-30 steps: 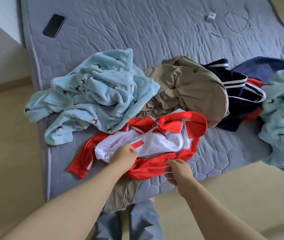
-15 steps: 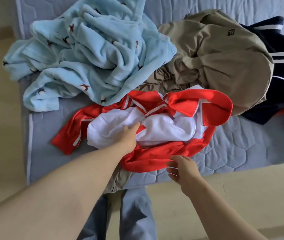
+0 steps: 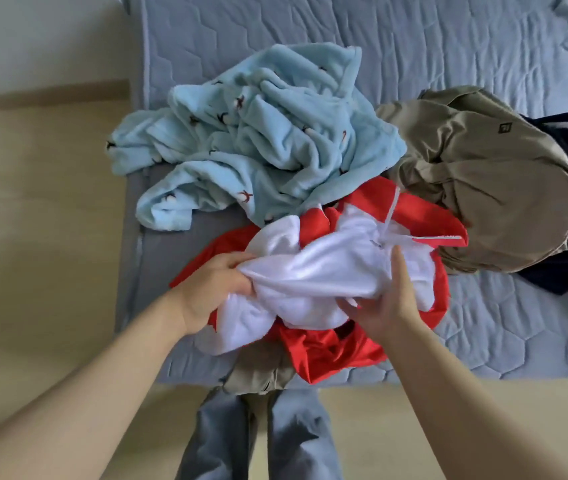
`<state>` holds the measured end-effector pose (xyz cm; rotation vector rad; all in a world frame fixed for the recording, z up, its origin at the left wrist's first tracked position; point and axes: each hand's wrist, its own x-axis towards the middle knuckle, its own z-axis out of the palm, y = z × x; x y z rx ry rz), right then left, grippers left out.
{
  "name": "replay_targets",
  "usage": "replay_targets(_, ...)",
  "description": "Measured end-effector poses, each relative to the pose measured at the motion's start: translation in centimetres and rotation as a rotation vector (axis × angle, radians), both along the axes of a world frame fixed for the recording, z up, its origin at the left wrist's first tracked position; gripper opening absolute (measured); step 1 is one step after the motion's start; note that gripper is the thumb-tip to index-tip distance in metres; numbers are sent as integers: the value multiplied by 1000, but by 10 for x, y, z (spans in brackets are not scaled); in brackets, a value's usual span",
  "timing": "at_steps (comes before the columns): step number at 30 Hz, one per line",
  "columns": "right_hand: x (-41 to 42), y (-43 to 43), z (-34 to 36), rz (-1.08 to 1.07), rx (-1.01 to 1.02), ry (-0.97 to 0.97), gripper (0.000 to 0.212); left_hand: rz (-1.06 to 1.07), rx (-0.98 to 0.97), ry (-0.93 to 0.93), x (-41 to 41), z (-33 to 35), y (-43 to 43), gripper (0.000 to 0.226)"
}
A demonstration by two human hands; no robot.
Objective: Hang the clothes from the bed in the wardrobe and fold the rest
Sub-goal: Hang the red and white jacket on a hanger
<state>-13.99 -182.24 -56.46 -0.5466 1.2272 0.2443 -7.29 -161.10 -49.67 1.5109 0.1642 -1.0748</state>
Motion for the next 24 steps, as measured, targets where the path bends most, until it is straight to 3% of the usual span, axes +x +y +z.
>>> replay_targets(2,17,17,7,69,-124,6,34,-212,18,-11,-4,7,22,26)
replay_targets(4,24,40,14,182,-319,11,20,-265,174,-78,-6,-2,48,15)
replay_targets(7,15,74,19,418,-412,-79,26,-61,701,-318,-3,-46,86,26)
replay_targets(9,-1,103,21,657,-337,-135,27,83,922,-310,-2,-70,106,32)
replay_targets(12,-28,135,16,1021,-158,-75,28,42,951,-206,-7,-90,108,35)
replay_targets(14,-41,143,7,1185,-202,21,27,-8,840,-202,-10,-95,95,34)
replay_targets(18,-42,135,-16,878,-521,202,10,-206,701,-217,-11,-105,68,39)
replay_targets(21,-26,115,-34,705,-752,224,36,-262,691,-349,-5,-123,47,35)
replay_targets(24,-1,101,-50,738,-983,237,55,-183,707,-495,8,-138,28,47)
